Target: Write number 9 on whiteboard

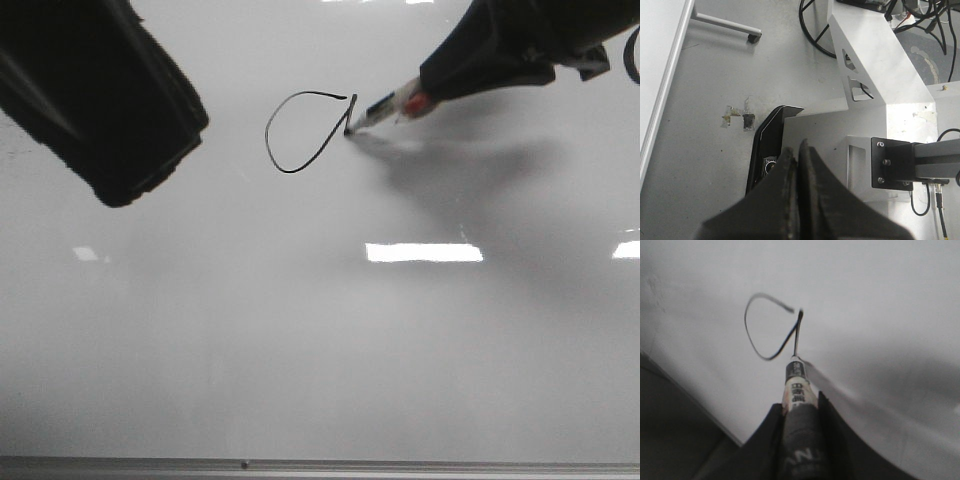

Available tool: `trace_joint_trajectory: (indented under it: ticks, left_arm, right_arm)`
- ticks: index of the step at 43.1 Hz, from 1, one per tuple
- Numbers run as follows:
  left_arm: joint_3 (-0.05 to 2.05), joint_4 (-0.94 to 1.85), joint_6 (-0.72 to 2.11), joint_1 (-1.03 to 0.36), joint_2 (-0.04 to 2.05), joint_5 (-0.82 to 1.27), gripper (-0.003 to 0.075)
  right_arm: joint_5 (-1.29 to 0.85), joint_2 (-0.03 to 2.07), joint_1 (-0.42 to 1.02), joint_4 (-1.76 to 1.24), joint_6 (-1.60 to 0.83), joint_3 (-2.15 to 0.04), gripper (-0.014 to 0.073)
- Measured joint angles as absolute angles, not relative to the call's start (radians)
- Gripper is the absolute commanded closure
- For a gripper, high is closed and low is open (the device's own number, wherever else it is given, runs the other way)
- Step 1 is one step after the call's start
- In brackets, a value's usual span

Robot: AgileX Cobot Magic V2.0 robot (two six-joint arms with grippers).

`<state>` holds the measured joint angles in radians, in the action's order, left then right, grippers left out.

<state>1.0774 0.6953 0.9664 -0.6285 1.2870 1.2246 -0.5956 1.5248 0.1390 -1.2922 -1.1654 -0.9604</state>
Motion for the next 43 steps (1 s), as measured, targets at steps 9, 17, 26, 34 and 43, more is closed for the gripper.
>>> trace_joint_trajectory:
  ticks: [9,17,26,34,43]
  left_arm:
    - [1.077,0.695,0.966,-0.628,1.287,1.225,0.0739]
    - [1.077,0.695,0.966,-0.628,1.287,1.225,0.0713]
    - [1.077,0.695,0.966,-0.628,1.287,1.184,0.0293]
    - [1.077,0.695,0.965,-0.628,1.287,1.051,0.015]
    - [1.077,0.697,0.985,-0.628,1.287,0.995,0.0222]
  right_arm:
    - [-0.565,1.581,0.203,-1.224,-1.134,-0.86,0.0654]
    - [-0.596,1.547,0.206,-1.219,-1.134,-0.85,0.0654]
    - [-0.802,1.379,0.217,-1.168,-1.179,-0.874,0.0654]
    - [-1.038,1.287,0.225,-1.032,-1.186,-0.91,0.0654]
    - [-1.144,1.258,0.334,-1.009,-1.174,-0.969,0.0654]
